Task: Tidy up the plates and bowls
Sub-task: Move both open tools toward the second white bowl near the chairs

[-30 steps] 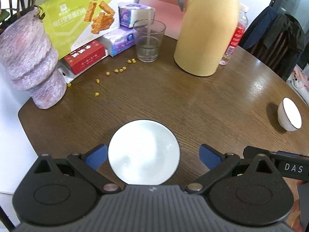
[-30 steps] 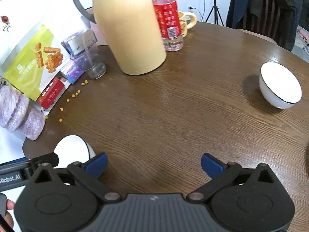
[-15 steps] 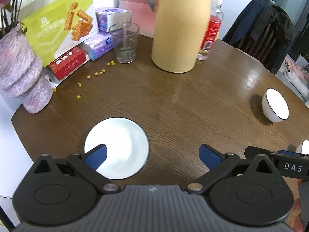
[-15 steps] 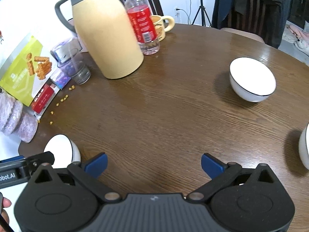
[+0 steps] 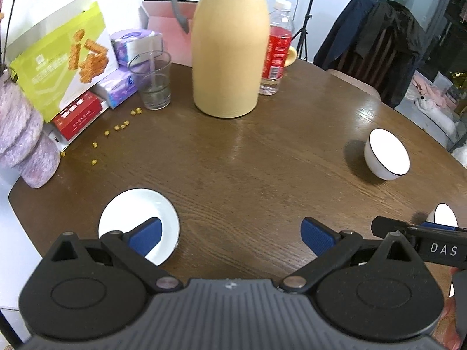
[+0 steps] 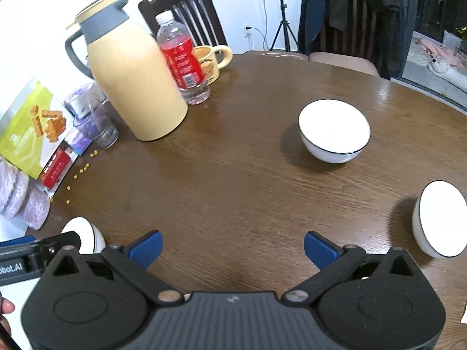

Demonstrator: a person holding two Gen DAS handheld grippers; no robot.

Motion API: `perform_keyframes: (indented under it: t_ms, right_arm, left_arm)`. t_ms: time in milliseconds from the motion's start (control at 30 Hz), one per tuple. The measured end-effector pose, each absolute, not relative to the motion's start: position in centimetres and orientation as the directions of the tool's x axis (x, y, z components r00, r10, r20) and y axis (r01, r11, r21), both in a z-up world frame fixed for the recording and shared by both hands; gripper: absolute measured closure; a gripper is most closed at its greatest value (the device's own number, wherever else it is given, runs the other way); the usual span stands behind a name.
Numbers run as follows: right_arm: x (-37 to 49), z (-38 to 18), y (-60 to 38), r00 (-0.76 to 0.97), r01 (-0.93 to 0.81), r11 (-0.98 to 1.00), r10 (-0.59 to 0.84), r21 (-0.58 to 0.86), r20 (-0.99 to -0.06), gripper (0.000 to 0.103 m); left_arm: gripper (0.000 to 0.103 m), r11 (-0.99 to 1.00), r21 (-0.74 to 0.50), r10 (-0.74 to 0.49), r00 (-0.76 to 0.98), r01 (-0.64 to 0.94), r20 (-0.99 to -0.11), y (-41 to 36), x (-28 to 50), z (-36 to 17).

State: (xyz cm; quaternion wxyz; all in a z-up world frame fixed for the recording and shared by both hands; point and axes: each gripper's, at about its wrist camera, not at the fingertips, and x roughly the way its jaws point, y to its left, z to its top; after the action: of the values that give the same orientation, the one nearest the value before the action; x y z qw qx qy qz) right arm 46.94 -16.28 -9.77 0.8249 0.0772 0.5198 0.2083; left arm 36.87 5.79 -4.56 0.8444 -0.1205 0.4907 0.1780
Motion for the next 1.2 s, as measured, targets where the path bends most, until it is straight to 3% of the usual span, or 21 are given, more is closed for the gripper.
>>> perform_keyframes:
  t_ms: [1200]
  right_arm:
    - [58.2, -12.5, -23.5, 0.375, -0.180, 0.943, 0.330, 0.281, -0.866, 0.000]
  left_arm:
    - [0.000, 0.939, -0.040, 0.115, 0.421, -0.343, -0.900, -0.8, 50.9, -7.4]
